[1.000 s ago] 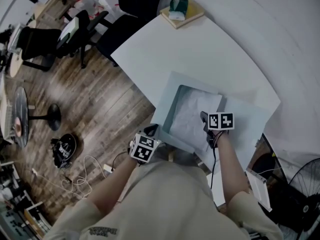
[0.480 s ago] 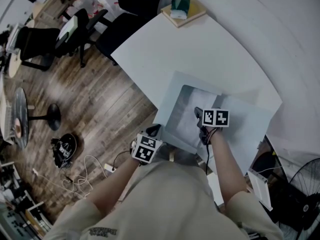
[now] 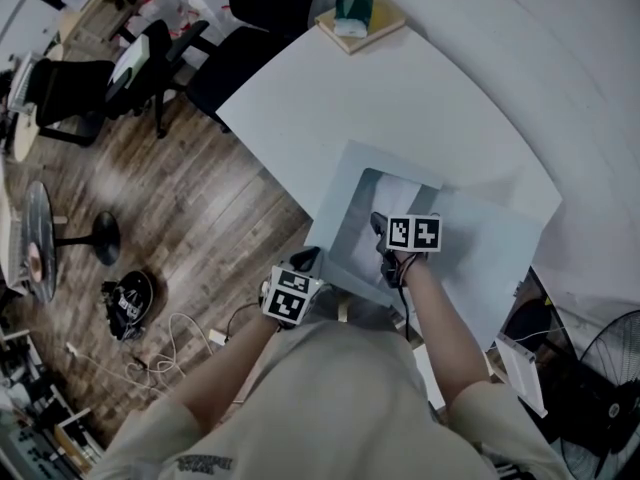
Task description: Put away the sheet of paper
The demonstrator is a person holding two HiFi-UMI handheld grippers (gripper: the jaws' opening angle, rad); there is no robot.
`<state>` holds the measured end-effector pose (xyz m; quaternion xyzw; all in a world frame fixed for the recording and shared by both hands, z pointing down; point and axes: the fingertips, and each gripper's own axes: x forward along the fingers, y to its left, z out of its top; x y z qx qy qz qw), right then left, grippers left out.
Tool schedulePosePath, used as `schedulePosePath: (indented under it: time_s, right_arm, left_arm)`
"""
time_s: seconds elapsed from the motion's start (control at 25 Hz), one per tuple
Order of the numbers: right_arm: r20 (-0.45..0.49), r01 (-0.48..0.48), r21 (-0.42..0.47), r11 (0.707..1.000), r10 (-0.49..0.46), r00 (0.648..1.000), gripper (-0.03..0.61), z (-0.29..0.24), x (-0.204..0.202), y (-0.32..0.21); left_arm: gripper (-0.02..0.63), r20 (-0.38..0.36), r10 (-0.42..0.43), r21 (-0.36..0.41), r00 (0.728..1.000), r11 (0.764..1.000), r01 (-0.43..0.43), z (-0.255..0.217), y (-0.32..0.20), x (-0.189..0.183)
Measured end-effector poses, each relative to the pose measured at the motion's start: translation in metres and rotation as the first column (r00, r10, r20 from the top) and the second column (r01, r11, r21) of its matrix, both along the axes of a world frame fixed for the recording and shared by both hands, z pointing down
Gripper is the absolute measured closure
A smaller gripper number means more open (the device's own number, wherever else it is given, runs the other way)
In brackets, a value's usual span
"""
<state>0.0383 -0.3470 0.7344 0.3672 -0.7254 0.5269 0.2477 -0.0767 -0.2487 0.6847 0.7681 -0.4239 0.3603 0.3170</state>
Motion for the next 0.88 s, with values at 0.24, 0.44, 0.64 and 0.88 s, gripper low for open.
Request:
schedulePosePath:
  time_s: [0.24,0.44,0.64,0.88]
  right_arm:
    - [0.009,-0.017,0.018,1.000,0.017,1.000,0.552,-0.001,-0.002,0.000]
    - [-0.016,0.059,0.048,0.997,-0.058,0.998,0.394,-0.010,-0.006,0.003]
    - [-0.148,0.086,0.085,0.993,-0.073,0.986,0.257,-0.020,0.013,0.004]
    - [-0.232,0.032,0.110,0.993,-0.005,0.973,0.224,-0.031,0.046,0.006]
  left_arm:
    - [0.592,-0.035,-0.005,-0.022,0.999,1.000,0.004,0.001,-0.001,0.001]
    - [0.592,-0.038,0.004,-0.029,0.999,1.000,-0.005,0.002,0.000,0.000]
    - [0.592,-0.038,0.021,-0.028,0.999,0.999,-0.022,0.000,0.001,-0.001]
    - [0.592,-0.031,0.021,-0.023,0.999,0.999,-0.022,0.001,0.004,-0.003]
